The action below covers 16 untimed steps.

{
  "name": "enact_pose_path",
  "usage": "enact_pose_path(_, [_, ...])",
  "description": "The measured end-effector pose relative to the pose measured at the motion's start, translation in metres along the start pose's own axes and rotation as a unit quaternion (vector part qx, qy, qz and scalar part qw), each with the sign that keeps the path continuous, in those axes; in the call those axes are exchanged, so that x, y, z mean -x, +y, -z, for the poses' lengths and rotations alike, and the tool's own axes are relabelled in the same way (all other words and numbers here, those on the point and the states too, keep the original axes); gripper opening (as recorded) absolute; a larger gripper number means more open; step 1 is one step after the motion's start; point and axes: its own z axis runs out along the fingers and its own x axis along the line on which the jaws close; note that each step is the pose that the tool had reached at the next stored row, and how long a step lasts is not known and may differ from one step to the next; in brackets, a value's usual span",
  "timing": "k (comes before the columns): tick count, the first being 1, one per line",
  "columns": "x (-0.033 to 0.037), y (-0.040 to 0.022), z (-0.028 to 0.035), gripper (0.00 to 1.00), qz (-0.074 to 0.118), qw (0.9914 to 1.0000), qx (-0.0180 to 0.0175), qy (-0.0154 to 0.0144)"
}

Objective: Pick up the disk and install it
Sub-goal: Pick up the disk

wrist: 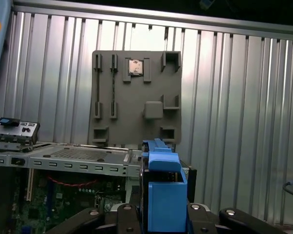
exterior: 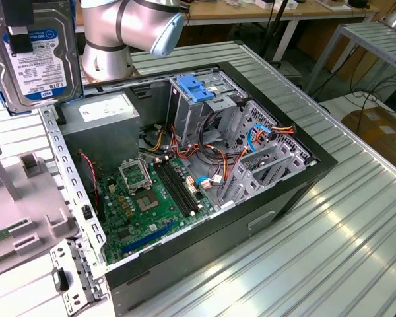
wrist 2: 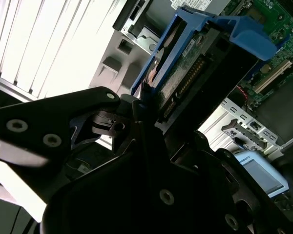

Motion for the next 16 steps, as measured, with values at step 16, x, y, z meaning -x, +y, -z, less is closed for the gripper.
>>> enact_pose_path(16, [-0.01,-0.0328,0.0017,0.36,0.0,1.0,0.0011,-0.0001])
